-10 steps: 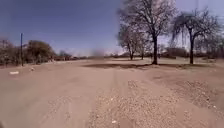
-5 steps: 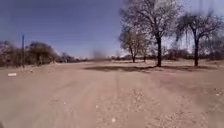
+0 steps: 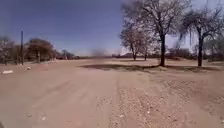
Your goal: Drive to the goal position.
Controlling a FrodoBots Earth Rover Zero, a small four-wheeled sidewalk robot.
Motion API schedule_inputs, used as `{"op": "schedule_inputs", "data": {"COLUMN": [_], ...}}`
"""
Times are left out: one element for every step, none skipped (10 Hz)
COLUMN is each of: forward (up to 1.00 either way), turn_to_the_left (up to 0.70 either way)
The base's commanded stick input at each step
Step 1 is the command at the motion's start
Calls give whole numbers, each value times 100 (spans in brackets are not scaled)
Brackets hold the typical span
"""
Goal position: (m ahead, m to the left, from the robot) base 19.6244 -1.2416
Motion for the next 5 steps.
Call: {"op": "schedule_inputs", "data": {"forward": [100,100,100,100,100], "turn_to_the_left": [0,0,0,0,0]}}
